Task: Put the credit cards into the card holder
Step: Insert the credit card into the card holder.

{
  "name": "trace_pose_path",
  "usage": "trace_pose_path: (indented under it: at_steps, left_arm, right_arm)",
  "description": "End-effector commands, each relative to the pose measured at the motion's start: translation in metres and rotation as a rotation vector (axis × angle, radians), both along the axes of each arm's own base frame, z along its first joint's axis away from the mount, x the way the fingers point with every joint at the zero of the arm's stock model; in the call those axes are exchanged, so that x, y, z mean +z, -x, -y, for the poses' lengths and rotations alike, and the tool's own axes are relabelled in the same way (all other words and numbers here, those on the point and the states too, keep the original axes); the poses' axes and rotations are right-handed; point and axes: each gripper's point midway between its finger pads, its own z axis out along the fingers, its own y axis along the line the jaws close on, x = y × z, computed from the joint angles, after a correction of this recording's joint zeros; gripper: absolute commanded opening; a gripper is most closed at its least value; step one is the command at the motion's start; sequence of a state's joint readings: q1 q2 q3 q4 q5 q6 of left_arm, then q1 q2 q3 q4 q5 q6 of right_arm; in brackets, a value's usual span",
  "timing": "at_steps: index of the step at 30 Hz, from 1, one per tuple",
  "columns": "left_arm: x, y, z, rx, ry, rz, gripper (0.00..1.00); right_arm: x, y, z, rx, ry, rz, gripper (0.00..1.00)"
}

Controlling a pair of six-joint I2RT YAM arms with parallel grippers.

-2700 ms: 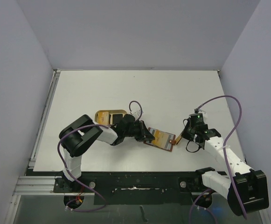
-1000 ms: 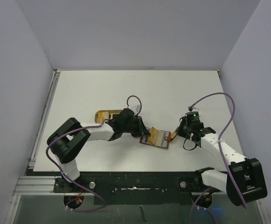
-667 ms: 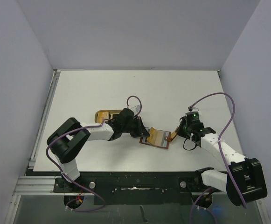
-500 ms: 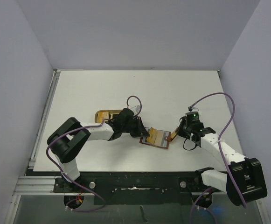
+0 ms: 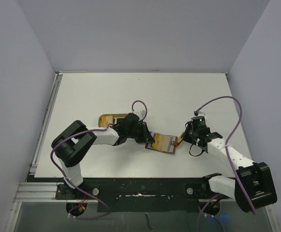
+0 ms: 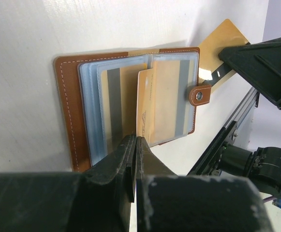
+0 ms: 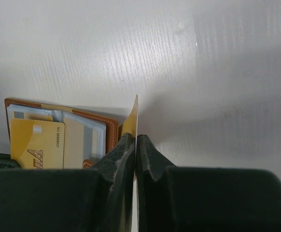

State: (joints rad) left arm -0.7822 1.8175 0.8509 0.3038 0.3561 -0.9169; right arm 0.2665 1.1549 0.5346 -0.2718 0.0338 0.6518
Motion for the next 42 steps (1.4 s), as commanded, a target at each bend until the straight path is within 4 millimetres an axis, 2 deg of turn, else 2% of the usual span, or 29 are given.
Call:
trace_pose_path:
  at_steps: [1,7,12,15,17,21,25,33,38,42]
  left_arm:
    - [0.003,-0.007,0.007,0.015,0.031,0.007,0.00]
    - [-0.001,-0.003,0.014,0.026,0.024,-0.038,0.00]
    - [0.004,-0.002,0.020,0.024,0.040,-0.044,0.00]
    - [0.004,-0.002,0.021,0.030,0.034,-0.041,0.00]
    - [0.002,-0.003,0.019,0.034,0.018,-0.039,0.00]
    - [0.000,-0.004,0.017,0.039,0.000,-0.036,0.00]
    - [0.001,-0.005,0.018,0.041,0.002,-0.033,0.00]
    - [0.009,-0.004,0.023,0.039,0.025,-0.036,0.00]
    - [0.007,-0.001,0.025,0.044,0.046,-0.057,0.00]
    - [0.006,0.002,0.029,0.056,0.062,-0.072,0.00]
  right_arm:
    - [-0.016,0.013,0.003,0.016,0.036,-0.046,0.01]
    - [-0.015,0.012,0.001,0.017,0.033,-0.044,0.01]
    - [-0.019,0.015,0.001,0.017,0.037,-0.056,0.01]
    - [-0.019,0.018,0.008,-0.004,0.070,-0.085,0.01]
    - [-0.013,0.018,0.014,-0.018,0.103,-0.098,0.01]
    - [0.015,0.015,0.023,-0.044,0.160,-0.055,0.01]
    - [0.034,0.016,0.025,-0.052,0.176,-0.017,0.01]
    - [0.019,0.023,0.016,-0.032,0.168,-0.036,0.01]
    - [0.007,0.022,0.002,-0.008,0.122,-0.031,0.00]
    - [0.001,0.025,-0.002,-0.001,0.116,-0.042,0.00]
